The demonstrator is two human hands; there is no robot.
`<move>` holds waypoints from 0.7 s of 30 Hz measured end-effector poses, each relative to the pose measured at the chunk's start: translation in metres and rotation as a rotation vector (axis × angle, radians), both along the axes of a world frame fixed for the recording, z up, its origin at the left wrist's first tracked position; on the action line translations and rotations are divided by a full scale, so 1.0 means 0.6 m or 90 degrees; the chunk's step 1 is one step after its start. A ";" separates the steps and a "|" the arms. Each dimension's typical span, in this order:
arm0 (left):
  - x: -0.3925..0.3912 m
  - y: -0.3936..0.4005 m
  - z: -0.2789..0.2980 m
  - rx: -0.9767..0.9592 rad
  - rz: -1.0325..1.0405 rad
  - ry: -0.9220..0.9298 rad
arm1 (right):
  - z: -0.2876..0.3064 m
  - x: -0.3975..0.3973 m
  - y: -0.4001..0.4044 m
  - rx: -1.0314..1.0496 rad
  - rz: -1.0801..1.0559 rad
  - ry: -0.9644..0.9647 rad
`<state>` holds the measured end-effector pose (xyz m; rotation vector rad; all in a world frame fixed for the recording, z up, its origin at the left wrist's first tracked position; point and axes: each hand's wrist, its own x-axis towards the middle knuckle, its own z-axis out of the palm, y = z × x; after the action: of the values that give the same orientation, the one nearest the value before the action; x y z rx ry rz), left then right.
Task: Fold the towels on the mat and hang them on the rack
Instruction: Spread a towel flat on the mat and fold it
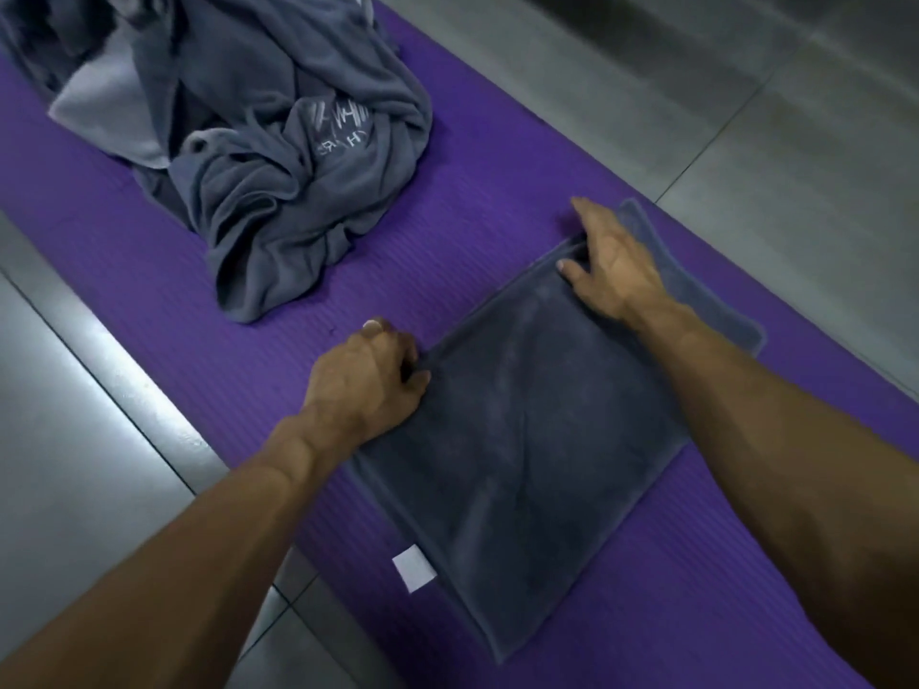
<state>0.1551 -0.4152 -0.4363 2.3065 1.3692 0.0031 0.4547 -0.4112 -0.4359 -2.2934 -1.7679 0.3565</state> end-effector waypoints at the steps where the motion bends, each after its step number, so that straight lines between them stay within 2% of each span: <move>1: 0.007 0.004 0.006 0.024 -0.003 -0.013 | 0.000 -0.007 -0.007 0.053 -0.005 0.004; 3: 0.033 0.000 0.015 0.081 -0.025 -0.053 | -0.004 -0.030 -0.028 0.168 -0.008 0.017; 5: 0.065 -0.024 0.011 0.123 -0.092 -0.109 | -0.016 -0.065 -0.060 0.213 0.025 0.033; 6: 0.077 -0.043 0.003 0.127 -0.132 -0.116 | -0.026 -0.082 -0.076 0.206 0.046 0.041; 8: 0.080 -0.075 -0.026 0.117 -0.187 -0.053 | -0.043 -0.097 -0.100 0.152 0.103 0.027; 11: 0.058 -0.084 -0.054 0.110 -0.205 0.057 | -0.050 -0.038 -0.089 -0.009 0.204 -0.086; 14: 0.053 -0.087 -0.053 0.114 -0.219 0.073 | -0.044 0.053 -0.053 -0.112 0.124 -0.177; 17: 0.059 -0.081 -0.040 0.109 -0.200 0.048 | -0.037 0.075 -0.029 -0.158 0.078 -0.227; 19: 0.082 -0.084 -0.028 0.120 -0.155 -0.032 | -0.031 0.041 -0.043 -0.095 0.066 -0.204; 21: 0.121 -0.101 -0.019 0.132 -0.124 -0.107 | -0.026 -0.010 -0.083 0.002 0.058 -0.097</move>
<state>0.2279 -0.4755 -0.4478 2.5356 1.1025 0.2846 0.4489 -0.4612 -0.4518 -2.2965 -1.9483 0.1989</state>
